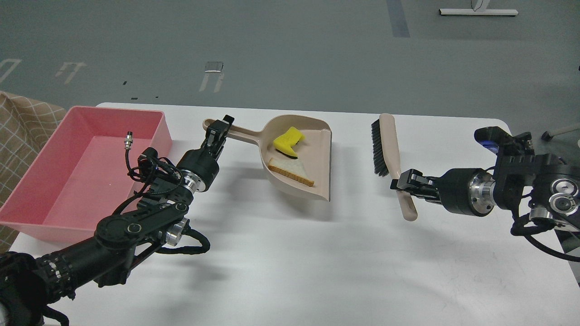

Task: Sweep and dump garbage into bin
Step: 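Lift the dustpan with the left gripper toward the pink bin, then tilt the dustpan over the pink bin to dump the debris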

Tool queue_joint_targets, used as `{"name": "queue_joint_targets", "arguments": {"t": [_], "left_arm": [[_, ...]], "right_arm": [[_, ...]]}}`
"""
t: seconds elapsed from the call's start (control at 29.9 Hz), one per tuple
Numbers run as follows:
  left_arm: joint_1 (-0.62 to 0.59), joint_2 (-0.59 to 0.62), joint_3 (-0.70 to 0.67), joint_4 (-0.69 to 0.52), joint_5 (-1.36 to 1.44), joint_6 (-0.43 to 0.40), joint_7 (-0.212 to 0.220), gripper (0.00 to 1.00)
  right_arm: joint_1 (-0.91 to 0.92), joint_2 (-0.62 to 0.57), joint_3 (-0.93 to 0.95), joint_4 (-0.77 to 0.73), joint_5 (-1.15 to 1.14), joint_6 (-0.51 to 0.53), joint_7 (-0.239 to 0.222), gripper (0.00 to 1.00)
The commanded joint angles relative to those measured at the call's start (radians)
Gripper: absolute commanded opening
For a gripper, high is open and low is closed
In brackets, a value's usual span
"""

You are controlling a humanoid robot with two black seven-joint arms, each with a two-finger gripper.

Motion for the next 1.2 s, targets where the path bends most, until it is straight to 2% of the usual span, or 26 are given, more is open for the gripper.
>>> {"name": "queue_joint_targets", "arguments": {"t": [0.0, 0.3, 0.57, 1.04, 1.17], "left_arm": [[-0.02, 0.032, 0.0, -0.017, -0.037, -0.019, 0.002, 0.0], [-0.071, 0.164, -0.001, -0.106, -0.136, -0.065, 0.006, 0.0], [-0.106, 0.334, -0.001, -0.19, -0.216, -0.115, 0.009, 0.0], [-0.085, 0.63, -0.043, -0.181, -0.227, -0.336, -0.001, 0.0], [-0.071, 0.682, -0.043, -0.176, -0.238, -0.37, -0.003, 0.0]], "right_arm": [[-0.003, -0.01, 0.001, 0.0, 0.0, 0.0, 0.0, 0.0], [-0.005, -0.017, 0.001, 0.0, 0.0, 0.0, 0.0, 0.0], [-0.006, -0.015, 0.001, -0.002, 0.0, 0.0, 0.0, 0.0], [-0.006, -0.004, 0.001, -0.006, 0.0, 0.0, 0.0, 0.0], [-0.006, -0.004, 0.001, -0.008, 0.0, 0.0, 0.0, 0.0]]}}
